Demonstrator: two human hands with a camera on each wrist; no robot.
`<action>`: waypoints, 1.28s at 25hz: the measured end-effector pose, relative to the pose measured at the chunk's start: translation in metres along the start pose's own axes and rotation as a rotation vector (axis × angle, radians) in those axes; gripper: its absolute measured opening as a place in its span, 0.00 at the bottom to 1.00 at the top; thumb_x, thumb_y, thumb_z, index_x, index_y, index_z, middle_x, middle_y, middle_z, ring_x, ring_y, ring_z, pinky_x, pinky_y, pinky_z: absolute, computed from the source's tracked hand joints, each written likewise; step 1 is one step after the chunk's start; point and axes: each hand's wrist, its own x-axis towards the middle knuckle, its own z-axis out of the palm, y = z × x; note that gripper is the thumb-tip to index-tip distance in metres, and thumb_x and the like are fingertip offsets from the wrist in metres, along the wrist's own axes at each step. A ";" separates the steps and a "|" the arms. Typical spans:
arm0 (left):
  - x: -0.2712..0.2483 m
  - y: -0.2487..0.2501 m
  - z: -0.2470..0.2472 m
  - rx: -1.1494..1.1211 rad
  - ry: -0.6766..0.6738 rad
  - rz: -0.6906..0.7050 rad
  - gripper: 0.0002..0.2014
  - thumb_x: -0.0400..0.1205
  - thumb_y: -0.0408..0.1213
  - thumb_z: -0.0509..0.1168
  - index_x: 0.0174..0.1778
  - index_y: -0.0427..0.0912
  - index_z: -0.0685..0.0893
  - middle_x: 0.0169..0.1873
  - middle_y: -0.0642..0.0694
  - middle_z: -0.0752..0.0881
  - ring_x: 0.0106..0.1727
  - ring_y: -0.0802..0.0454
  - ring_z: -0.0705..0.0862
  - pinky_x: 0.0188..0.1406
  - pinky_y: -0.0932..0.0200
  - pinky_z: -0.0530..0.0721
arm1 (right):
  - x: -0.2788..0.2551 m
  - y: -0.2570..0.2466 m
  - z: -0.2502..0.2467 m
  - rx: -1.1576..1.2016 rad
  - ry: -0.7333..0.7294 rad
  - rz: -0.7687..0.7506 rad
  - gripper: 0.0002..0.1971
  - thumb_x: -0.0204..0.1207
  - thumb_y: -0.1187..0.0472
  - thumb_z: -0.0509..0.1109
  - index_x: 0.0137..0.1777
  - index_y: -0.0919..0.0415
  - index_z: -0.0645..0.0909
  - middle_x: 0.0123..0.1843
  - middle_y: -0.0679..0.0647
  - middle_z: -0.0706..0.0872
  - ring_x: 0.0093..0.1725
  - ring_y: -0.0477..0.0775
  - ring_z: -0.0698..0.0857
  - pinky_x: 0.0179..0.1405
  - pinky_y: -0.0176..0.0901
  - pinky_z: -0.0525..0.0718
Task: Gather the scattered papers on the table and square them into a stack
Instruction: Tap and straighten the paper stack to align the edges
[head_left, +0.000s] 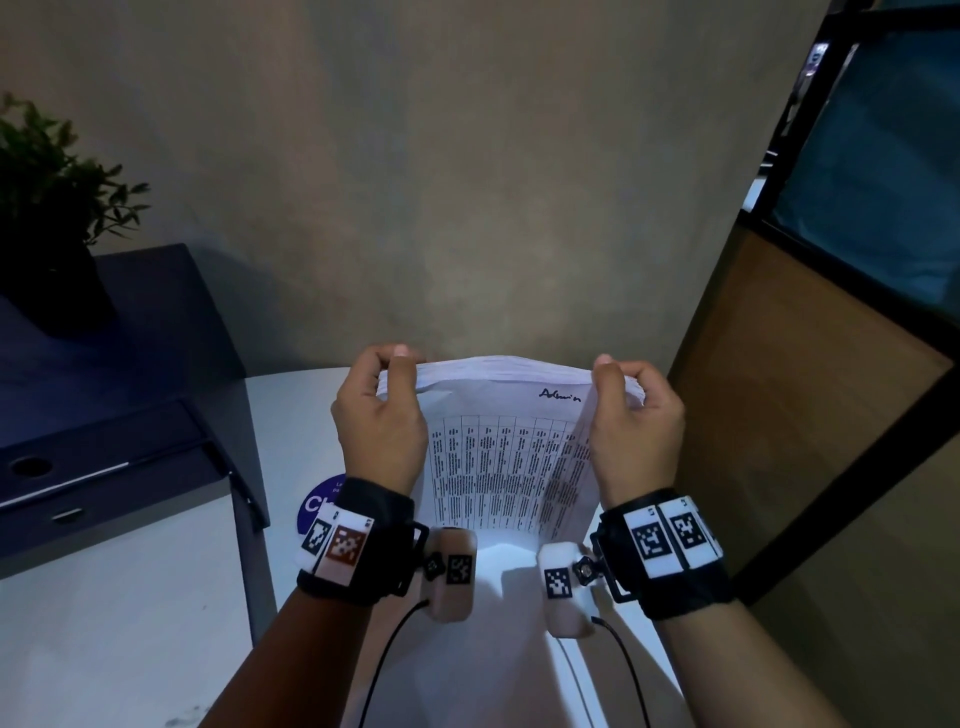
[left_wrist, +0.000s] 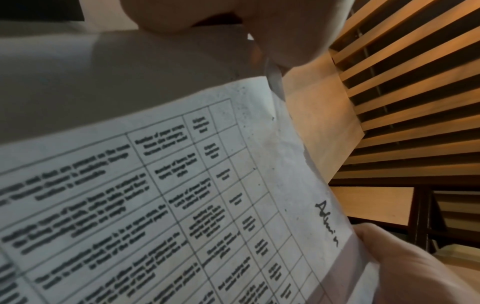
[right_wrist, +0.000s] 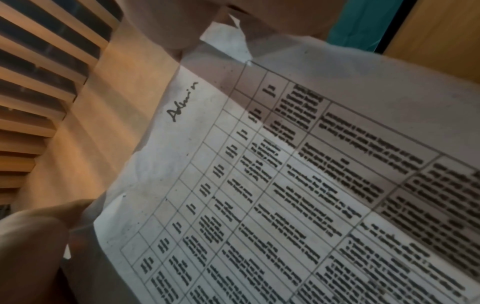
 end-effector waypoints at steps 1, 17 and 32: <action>0.000 0.001 0.000 0.007 0.005 -0.001 0.12 0.87 0.38 0.62 0.39 0.39 0.83 0.30 0.56 0.82 0.31 0.69 0.80 0.29 0.78 0.74 | 0.002 0.001 0.000 -0.011 0.009 -0.004 0.14 0.81 0.53 0.70 0.34 0.54 0.79 0.25 0.48 0.77 0.21 0.42 0.76 0.23 0.35 0.72; 0.009 -0.006 -0.002 0.007 -0.038 0.009 0.17 0.88 0.41 0.60 0.35 0.36 0.79 0.28 0.52 0.75 0.33 0.55 0.73 0.34 0.61 0.72 | 0.015 0.012 0.000 0.010 -0.009 -0.102 0.15 0.79 0.54 0.71 0.31 0.51 0.78 0.23 0.37 0.80 0.26 0.40 0.78 0.28 0.33 0.73; 0.009 -0.038 -0.016 -0.247 -0.376 0.077 0.34 0.64 0.69 0.75 0.58 0.53 0.75 0.48 0.53 0.87 0.49 0.62 0.88 0.42 0.67 0.86 | 0.022 0.039 -0.012 0.253 -0.311 -0.156 0.10 0.71 0.68 0.77 0.43 0.55 0.79 0.34 0.36 0.88 0.35 0.35 0.85 0.36 0.29 0.82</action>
